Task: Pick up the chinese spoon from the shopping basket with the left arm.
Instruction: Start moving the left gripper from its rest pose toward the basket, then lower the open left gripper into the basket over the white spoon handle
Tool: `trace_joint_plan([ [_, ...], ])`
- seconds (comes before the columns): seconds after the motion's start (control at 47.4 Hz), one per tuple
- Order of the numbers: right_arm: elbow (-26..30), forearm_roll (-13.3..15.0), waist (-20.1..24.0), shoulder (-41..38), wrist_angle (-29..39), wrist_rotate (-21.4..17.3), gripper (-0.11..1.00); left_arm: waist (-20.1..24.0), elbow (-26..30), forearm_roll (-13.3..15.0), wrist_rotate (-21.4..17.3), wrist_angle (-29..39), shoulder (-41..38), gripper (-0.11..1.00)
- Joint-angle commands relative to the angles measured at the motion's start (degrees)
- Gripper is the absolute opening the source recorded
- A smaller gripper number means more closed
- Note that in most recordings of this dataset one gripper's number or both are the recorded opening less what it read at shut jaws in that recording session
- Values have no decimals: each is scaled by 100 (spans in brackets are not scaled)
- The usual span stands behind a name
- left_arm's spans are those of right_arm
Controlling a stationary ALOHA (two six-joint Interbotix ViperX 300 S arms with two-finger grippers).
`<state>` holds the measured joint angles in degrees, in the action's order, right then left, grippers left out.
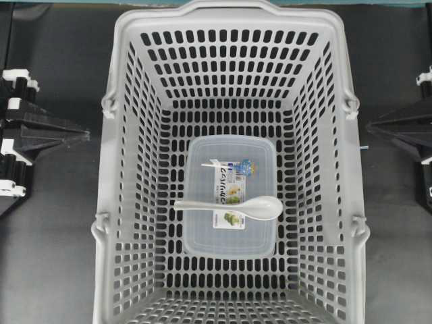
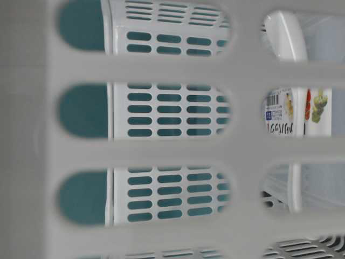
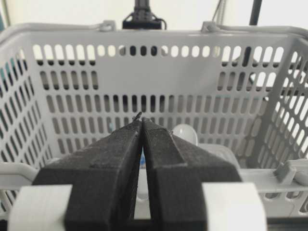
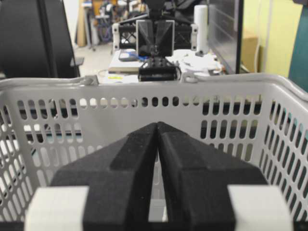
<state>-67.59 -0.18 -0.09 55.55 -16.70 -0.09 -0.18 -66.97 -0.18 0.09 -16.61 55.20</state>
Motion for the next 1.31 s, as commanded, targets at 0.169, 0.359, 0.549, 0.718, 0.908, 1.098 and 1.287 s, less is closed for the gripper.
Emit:
trace_joint_plan([
  [0.169,79,-35,62,-26,220,-97,-1,-26,826,-237,290,914,-202,0],
  [0.359,97,-35,70,-18,264,-246,-1,-237,1758,-237,255,2021,-747,0],
  [0.549,105,-35,70,-9,299,-264,0,-396,2769,-237,237,3138,-1608,0],
  [0.718,105,-35,70,0,308,-264,6,-457,3639,-237,264,4008,-2514,0],
  [0.908,105,-35,70,70,316,-264,40,-519,4307,-237,413,4614,-3349,0],
  [1.098,114,-35,35,185,316,-255,69,-659,4966,-237,589,5071,-4236,1],
  [1.287,114,-35,35,281,316,-255,66,-756,5458,-237,677,5625,-5115,44],
])
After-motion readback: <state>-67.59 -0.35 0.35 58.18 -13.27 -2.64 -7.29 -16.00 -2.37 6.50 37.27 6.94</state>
